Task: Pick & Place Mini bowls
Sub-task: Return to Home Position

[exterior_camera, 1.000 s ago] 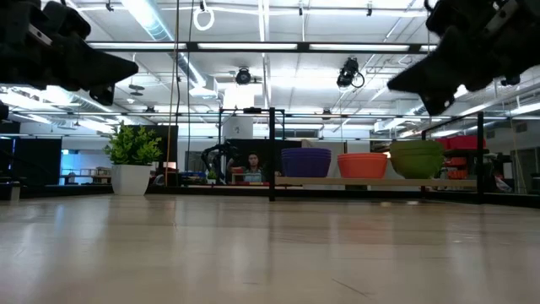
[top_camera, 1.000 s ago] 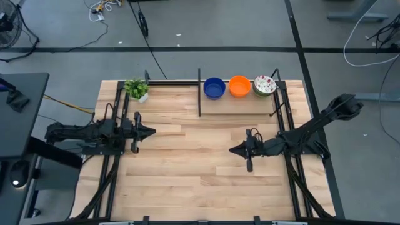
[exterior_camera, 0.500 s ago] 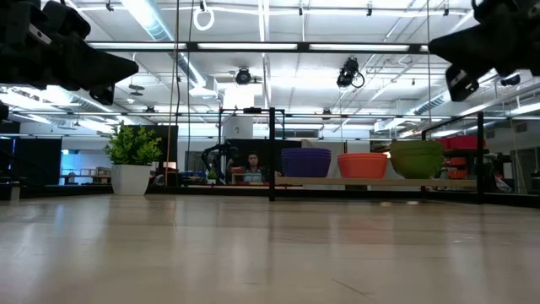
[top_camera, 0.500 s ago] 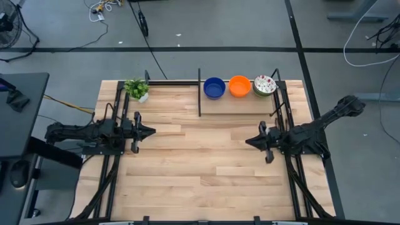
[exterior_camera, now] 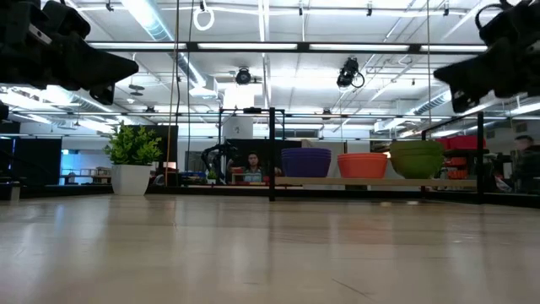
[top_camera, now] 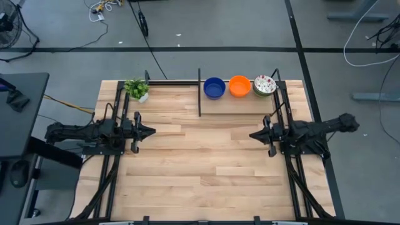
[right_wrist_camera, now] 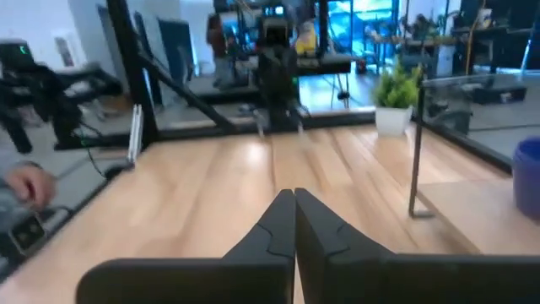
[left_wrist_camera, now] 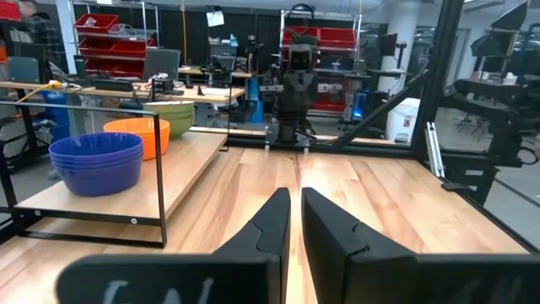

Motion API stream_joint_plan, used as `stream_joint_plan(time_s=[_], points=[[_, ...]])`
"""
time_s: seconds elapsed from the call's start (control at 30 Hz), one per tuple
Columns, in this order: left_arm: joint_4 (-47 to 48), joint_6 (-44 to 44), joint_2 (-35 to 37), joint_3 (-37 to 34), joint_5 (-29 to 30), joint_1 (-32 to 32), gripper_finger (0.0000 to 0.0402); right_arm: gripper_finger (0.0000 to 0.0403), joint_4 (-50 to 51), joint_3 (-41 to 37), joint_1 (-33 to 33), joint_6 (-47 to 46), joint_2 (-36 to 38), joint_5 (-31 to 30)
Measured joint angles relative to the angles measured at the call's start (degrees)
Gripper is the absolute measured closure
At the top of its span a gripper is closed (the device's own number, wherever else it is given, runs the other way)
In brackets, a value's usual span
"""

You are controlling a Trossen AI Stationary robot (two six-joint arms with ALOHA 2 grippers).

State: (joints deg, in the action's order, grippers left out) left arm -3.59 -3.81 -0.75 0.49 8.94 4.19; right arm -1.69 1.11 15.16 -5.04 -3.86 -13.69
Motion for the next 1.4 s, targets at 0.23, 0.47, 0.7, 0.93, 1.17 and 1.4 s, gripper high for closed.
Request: stream_joint_plan(time_s=[0.23,0.47,0.7,0.93,1.17,1.4], points=[[0.0,0.0,0.0,0.0,0.0,0.0,0.0362,0.0401,6.0,1.9,-10.3,2.5,3.9,7.9],[0.0,0.0,0.0,0.0,-0.1,0.0,0.0362,0.0401,1.3,-0.2,-15.7,1.1,2.9,14.3],[0.0,0.0,0.0,0.0,-0.1,0.0,0.0362,0.0400,1.1,-0.2,-15.7,4.3,1.6,14.4],[0.0,0.0,0.0,0.0,-0.2,0.0,0.0362,0.0399,1.1,-0.2,-15.7,5.5,1.4,14.3],[0.0,0.0,0.0,0.0,-0.2,0.0,0.0362,0.0391,1.1,-0.1,-15.7,5.6,1.4,14.2],[0.0,0.0,0.0,0.0,-0.2,0.0,0.0362,0.0387,1.1,-0.1,-15.7,5.6,1.4,14.2]])
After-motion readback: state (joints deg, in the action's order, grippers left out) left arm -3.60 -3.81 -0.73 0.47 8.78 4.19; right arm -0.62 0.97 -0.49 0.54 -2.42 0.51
